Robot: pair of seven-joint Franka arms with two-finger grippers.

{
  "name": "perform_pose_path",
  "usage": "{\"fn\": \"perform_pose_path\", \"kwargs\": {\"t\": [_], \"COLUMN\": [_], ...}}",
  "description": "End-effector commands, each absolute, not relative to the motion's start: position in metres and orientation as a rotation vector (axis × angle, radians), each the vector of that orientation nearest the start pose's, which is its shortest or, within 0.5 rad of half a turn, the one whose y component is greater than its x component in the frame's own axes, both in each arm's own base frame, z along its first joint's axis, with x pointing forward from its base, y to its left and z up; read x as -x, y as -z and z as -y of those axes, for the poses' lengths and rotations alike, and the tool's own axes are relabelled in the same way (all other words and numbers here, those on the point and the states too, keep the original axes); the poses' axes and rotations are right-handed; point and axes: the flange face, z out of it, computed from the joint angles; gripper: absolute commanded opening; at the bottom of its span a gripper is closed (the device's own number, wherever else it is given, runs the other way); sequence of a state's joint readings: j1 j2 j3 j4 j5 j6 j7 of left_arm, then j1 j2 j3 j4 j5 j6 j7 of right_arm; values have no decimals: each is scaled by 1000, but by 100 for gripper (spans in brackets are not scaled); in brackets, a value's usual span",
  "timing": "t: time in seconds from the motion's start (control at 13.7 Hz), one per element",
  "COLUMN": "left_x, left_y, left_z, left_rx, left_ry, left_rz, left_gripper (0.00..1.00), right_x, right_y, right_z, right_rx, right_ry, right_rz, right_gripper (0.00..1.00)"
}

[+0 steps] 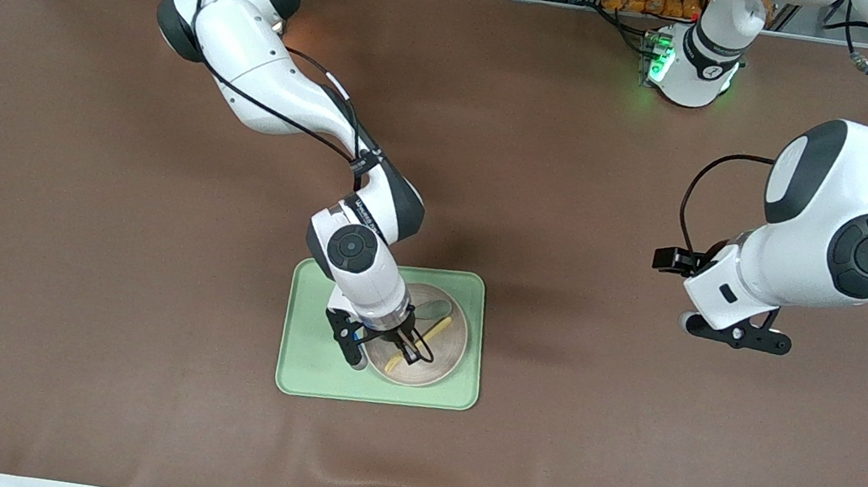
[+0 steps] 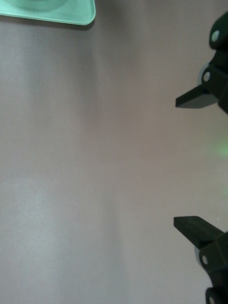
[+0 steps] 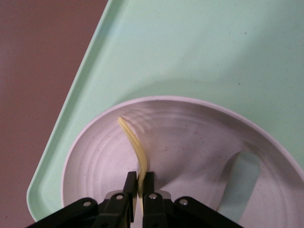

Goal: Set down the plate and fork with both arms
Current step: 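Lift the yellow fork out of the plate with the right gripper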

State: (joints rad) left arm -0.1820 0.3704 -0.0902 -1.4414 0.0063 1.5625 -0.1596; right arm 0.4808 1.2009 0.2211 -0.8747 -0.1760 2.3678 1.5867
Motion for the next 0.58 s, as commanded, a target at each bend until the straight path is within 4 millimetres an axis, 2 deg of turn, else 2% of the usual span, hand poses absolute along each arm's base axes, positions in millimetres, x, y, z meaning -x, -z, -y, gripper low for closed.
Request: {"fn": "perform_pose_path", "kwargs": {"t": [0.0, 0.37, 0.51], "left_x": [-622, -621, -621], "left_y": [-468, -475, -475], "left_z": [167, 166, 165], "left_rx": [3104, 3101, 3100], "left_ry": [-372, -355, -352], "left_rz": [-176, -158, -149], "left_gripper": [100, 100, 100], "right_x": [-680, -683, -687], "right_y": [-185, -205, -232], "right_z": [-454, -450, -445], "right_rx": [2538, 2542, 2528], "right_ry": [112, 86, 39], "right_rz": [-1333, -1348, -1367], "right_gripper": [0, 0, 0]}}
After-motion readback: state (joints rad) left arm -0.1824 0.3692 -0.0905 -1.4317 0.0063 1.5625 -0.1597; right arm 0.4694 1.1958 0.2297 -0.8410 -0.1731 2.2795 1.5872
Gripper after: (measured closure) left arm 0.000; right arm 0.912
